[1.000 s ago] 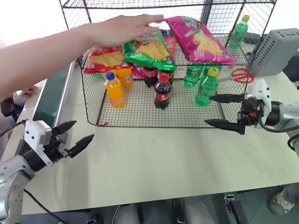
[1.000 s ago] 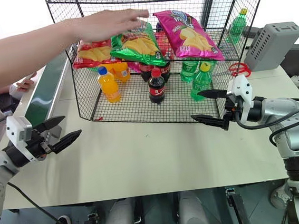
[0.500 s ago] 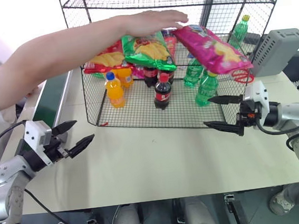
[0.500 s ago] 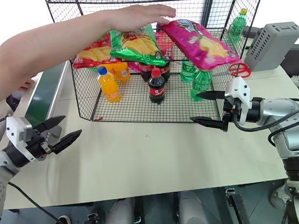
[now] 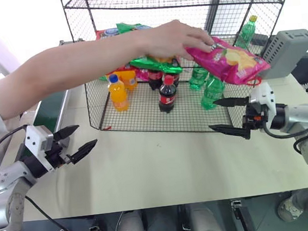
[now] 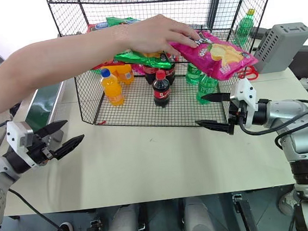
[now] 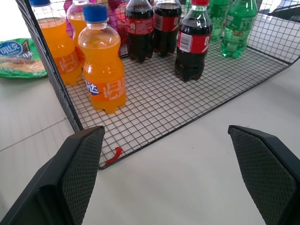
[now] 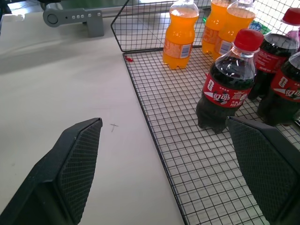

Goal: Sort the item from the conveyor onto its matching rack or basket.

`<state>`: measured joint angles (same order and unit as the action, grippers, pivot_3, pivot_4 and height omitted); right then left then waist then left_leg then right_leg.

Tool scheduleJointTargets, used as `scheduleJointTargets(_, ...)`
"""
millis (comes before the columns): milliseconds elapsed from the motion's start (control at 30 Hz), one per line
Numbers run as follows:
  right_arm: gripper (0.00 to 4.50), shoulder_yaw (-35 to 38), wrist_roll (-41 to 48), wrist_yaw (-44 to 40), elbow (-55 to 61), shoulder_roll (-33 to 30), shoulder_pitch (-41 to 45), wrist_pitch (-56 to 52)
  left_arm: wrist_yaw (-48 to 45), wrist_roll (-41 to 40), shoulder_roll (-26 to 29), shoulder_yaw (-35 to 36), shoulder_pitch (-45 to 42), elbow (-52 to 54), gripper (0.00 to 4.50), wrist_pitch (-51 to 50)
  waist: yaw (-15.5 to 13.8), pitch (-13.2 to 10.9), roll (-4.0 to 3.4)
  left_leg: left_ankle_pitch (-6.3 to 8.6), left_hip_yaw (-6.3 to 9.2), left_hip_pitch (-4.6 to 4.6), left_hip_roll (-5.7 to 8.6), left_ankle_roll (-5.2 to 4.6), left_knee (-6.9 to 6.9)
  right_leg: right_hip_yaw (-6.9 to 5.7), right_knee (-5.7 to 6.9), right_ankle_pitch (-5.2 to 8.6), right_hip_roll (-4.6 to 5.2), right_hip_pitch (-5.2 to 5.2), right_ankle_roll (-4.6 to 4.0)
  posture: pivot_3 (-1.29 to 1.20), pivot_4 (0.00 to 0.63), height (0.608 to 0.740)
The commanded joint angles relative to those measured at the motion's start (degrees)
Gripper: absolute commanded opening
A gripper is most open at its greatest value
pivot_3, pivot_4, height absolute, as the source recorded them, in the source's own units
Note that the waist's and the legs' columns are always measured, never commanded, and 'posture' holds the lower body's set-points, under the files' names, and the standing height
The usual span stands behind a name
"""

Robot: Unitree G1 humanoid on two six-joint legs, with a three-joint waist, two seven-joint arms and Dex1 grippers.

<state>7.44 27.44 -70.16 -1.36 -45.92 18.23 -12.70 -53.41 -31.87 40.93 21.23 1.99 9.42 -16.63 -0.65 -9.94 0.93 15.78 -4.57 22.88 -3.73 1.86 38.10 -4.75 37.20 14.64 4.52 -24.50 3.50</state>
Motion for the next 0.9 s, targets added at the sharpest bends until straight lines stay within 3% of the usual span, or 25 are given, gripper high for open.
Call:
scheduleJointTargets(33,4.41,0.89,0.21,-0.15,0.26,0.14,0.86,1.01,0.31,0.10,0.08,0.87,-0.28,1.25,4.50,1.24,0.00,0.00,0.00,0.00,0.00,0.00,0.00,0.00,0.00,0.00,0.00,0.00,0.00,0.00,0.00,0.00,0.150,0.740)
scheduleJointTargets(900,4.41,-0.02,0.37,-0.42,0.01,0.70,3.16,-0.89,1.20,1.11,-0.71,0.02,-0.25,2.12,4.50,1.64,0.02,0.00,0.00,0.00,0.00,-0.01,0.00,0.00,0.01,0.00,0.01,0.00,0.00,0.01,0.00,0.00,0.150,0.740)
